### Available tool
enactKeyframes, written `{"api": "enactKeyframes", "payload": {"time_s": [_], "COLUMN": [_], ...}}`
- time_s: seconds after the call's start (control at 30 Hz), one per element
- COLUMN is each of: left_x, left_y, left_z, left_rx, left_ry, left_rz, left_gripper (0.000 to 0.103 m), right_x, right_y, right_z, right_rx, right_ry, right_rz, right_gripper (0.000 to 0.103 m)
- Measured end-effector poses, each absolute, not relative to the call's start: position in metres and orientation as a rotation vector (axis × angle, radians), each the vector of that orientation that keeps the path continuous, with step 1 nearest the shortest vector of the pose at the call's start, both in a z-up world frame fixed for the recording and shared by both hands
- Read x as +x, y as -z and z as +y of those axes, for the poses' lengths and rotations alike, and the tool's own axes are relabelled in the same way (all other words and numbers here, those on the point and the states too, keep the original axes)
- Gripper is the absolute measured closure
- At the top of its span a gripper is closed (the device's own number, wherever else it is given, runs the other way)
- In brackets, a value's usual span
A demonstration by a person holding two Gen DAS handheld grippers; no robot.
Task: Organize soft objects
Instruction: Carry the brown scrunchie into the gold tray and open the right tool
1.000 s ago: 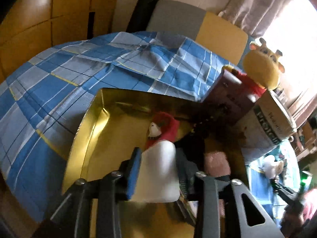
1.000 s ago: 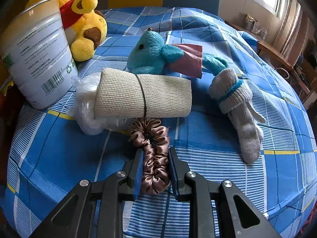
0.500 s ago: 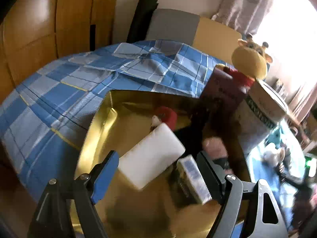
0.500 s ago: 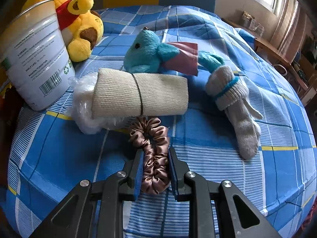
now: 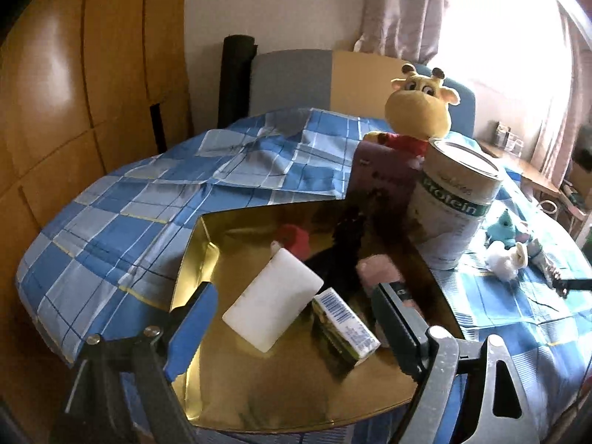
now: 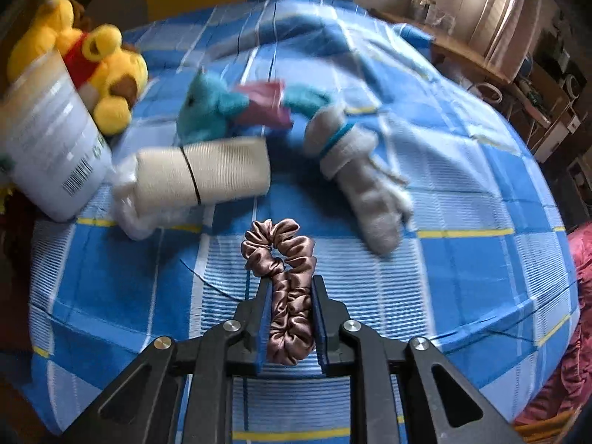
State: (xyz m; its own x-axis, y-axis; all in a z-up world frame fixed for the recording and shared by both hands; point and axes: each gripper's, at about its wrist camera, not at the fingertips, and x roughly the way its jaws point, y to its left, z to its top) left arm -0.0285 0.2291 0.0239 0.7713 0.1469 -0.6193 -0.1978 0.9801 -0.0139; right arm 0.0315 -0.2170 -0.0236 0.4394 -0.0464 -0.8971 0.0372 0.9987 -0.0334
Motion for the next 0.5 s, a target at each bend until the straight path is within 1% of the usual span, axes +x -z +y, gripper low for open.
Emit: {"api": "enactKeyframes", "payload": {"time_s": [0.2, 0.4, 0.5], "left_x": [-0.025, -0.024, -0.025], "left_y": [-0.022, -0.019, -0.019], "left_z": [0.225, 0.221, 0.219], "left_rx": [-0.079, -0.078, -0.077], "left_ry": [-0.163, -0.134, -0.122], "left_rz": [0.673, 0.682, 0.685], "left_gripper": [0.017, 0.017, 0.017], "right_x": [0.066, 0.142, 0.18], "right_y": [-0.021, -0.097, -0.151], "right_z": [-0.225, -0.208, -0.187], "right_rx": [0.04, 0.048, 0.061], "right_ry": [0.071, 0.117, 0.131], "right_rz": [1.051, 0.946, 0.871], "right_gripper": [0.085, 0.085, 0.085]}}
